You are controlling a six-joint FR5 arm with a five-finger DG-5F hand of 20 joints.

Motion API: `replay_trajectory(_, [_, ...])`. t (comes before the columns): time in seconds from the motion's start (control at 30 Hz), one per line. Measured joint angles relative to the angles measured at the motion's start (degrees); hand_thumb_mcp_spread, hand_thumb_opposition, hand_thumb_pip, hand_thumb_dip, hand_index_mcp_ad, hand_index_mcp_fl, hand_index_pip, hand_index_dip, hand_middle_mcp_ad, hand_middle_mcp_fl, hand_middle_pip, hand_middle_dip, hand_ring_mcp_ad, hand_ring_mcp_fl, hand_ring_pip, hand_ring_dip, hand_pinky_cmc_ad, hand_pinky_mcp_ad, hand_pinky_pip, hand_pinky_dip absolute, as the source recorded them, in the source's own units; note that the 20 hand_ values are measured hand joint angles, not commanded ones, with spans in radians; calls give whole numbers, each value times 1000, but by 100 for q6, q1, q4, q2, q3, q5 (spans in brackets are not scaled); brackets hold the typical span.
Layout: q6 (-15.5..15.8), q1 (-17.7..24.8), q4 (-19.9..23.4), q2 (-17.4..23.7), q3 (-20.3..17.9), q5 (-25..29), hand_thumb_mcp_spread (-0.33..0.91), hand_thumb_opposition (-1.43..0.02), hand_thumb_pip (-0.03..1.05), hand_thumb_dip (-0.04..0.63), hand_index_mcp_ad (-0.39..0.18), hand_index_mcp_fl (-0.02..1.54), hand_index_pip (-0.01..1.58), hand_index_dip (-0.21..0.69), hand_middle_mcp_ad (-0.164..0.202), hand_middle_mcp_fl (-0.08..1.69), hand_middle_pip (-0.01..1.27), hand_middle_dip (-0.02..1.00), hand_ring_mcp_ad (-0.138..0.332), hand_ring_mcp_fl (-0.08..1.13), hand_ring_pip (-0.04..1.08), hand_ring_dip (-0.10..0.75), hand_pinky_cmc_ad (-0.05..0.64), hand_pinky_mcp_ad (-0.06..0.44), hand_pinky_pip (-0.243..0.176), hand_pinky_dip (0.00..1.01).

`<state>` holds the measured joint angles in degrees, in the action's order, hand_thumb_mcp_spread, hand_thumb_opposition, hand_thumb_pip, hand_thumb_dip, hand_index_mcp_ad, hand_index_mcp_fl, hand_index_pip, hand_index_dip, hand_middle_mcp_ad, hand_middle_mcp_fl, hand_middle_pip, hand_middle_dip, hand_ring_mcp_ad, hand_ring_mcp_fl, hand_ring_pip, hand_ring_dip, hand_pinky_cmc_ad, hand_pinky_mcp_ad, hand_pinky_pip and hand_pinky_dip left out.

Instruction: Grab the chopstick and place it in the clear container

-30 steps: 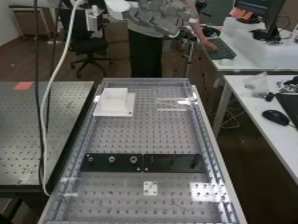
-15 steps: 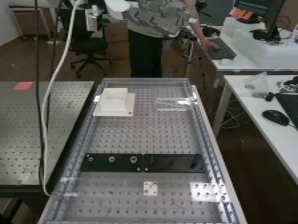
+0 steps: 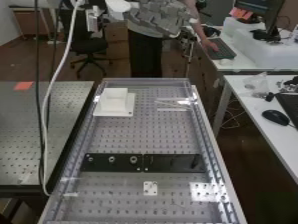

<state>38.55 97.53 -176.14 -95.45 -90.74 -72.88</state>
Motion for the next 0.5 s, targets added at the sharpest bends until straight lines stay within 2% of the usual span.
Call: replay_trajectory(0.5, [-57, -48, 72, 11, -20, -27, 162, -693, 452, 58, -188, 311, 35, 314, 45, 108, 120, 279, 120, 10, 87, 152, 527, 347, -145, 164])
